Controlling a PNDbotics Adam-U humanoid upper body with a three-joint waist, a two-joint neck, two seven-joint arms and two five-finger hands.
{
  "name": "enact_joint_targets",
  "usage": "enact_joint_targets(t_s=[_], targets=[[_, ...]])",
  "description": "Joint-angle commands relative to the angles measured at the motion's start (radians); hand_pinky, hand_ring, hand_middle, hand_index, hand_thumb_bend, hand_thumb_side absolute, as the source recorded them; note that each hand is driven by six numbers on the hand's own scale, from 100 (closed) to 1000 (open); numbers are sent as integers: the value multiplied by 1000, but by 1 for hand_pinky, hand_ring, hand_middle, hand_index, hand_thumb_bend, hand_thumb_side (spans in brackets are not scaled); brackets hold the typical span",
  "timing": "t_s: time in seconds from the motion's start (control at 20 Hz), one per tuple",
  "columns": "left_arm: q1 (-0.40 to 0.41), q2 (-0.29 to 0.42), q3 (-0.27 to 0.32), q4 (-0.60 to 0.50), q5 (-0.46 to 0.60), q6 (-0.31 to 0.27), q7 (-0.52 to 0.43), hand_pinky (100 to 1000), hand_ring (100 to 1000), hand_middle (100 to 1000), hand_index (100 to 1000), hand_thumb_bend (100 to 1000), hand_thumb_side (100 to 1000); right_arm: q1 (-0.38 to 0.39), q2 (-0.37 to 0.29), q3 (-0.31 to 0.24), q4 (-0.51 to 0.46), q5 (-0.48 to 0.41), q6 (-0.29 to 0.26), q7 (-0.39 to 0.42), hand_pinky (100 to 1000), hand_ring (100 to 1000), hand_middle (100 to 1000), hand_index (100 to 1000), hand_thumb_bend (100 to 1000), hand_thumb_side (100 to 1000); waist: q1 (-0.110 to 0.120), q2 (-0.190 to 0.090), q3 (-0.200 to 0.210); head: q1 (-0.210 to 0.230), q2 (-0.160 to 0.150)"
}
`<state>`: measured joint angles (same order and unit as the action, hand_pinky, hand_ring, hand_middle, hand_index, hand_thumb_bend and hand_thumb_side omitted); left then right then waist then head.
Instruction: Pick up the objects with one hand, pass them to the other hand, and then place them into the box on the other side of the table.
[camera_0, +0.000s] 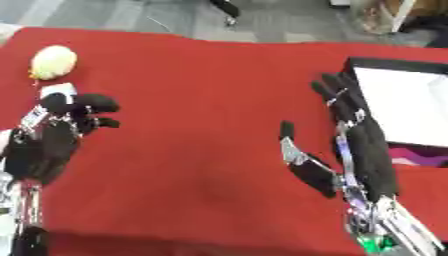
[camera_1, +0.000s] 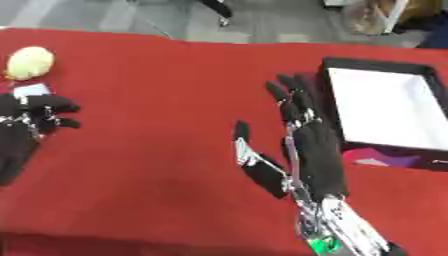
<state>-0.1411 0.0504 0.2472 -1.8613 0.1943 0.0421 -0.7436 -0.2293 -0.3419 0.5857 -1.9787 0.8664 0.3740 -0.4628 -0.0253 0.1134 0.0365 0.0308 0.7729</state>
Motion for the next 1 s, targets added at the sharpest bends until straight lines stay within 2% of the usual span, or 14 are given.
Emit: enact_joint_targets(t_s=[0.05,0.2,0.3,0.35,0.4,0.45,0.55,0.6,0.65,0.7,0.8,0.9,1.0], targets=[[-11,6,0,-19,-1,-3,4,731,802,711,733,100,909,-8,-5,-5,-21,-1,-2,-1,679,1000,902,897,202,488,3,-13,0,3,-3],[-20,15,7,-20,-8,-12,7,732,804,713,734,100,887,-8,-5,-6,-21,-1,-1,-1,678,1000,902,897,201,489,3,-14,-1,3,-3],[-47,48,21,-25,-30,-42,15,734,803,714,738,100,807,-5,-6,-6,-21,-1,0,-1,679,1000,902,897,200,488,6,-15,-1,2,-3],[-68,82,29,-21,-50,-73,21,737,801,715,744,100,738,-4,-8,-7,-21,-1,1,-1,678,1000,901,897,201,488,8,-16,-1,2,-3],[-91,128,37,-7,-77,-118,26,740,799,716,749,100,693,-3,-11,-7,-21,0,2,0,678,1000,901,897,200,488,12,-18,-1,4,-3],[-114,180,40,12,-110,-172,31,750,792,719,767,100,580,-2,-13,-7,-21,1,2,0,678,1000,901,897,200,488,16,-19,-3,5,-3],[-166,320,37,78,-226,-338,39,777,775,728,809,100,372,2,-21,-6,-21,3,2,2,678,1000,900,897,200,488,28,-23,-5,7,-3],[-194,394,26,131,-296,-429,45,783,772,730,820,100,333,4,-26,-6,-21,4,2,3,678,1000,900,897,199,488,35,-25,-5,8,-3],[-216,453,14,190,-361,-512,56,794,764,735,840,100,256,6,-29,-5,-21,5,2,4,678,1000,899,897,198,488,41,-27,-6,8,-3],[-241,520,-3,259,-436,-591,68,800,760,737,855,100,246,8,-33,-4,-21,6,2,5,678,1000,899,897,198,489,47,-30,-6,9,-3],[-278,623,-35,391,-578,-707,109,814,752,744,880,100,261,12,-38,-2,-21,8,1,7,678,1000,899,897,197,489,57,-35,-6,14,-3],[-304,703,-74,514,-730,-779,157,824,739,748,900,100,286,14,-44,-3,-21,10,1,8,678,1000,900,897,197,489,65,-40,-8,28,-3],[-321,751,-108,616,-876,-816,215,829,736,753,909,100,311,18,-50,-3,-21,11,2,9,679,1000,900,897,196,490,71,-44,-9,54,-3]])
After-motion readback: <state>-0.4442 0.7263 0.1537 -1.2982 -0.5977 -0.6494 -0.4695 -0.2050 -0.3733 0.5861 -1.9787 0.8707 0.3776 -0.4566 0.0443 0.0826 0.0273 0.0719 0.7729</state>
